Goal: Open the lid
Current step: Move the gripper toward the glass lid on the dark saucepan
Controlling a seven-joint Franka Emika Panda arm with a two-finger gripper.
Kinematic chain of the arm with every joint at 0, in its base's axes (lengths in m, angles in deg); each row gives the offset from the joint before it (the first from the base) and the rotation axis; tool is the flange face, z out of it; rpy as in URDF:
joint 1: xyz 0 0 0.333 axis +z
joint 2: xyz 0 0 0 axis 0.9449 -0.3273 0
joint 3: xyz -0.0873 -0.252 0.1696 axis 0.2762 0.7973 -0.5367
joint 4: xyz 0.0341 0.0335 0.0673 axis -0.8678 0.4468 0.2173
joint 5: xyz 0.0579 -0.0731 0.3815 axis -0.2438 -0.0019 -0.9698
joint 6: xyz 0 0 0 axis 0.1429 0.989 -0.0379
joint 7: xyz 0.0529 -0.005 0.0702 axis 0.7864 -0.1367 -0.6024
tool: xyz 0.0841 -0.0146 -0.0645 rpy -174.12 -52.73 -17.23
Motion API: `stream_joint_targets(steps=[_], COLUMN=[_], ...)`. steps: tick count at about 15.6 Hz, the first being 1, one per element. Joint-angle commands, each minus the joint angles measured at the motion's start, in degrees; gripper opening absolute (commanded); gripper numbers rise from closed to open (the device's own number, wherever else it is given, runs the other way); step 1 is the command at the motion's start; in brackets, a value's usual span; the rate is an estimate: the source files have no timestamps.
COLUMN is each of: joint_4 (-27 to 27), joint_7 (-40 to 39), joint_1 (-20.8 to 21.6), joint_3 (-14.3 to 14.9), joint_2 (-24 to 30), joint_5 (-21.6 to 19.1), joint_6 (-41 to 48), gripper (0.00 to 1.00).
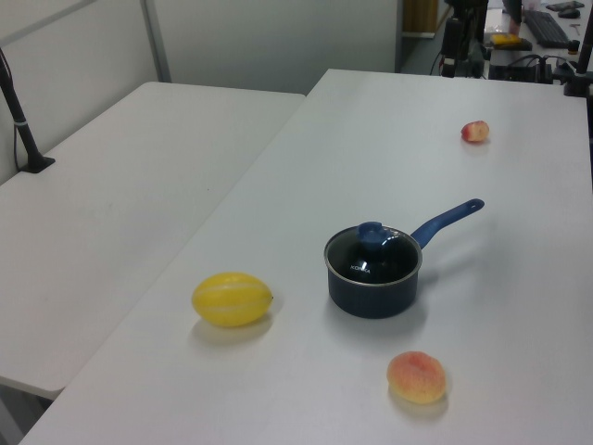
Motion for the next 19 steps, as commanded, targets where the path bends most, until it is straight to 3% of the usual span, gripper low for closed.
stream_joint_targets(steps=[1,15,19], joint_4=[0.34,-0.18,-0.19], joint_7=[-1.17,-0.21,4.96], joint_1=[-0.61,-0.70,-0.35], joint_3=[-1.02,-1.02,-4.88], joint_2=[-0.02,-1.43,-1.96], joint_5=[-1.03,-1.12,-1.12], joint_6=[-1.01,-1.80,-1.98], gripper=[1.00,1.00,1.00])
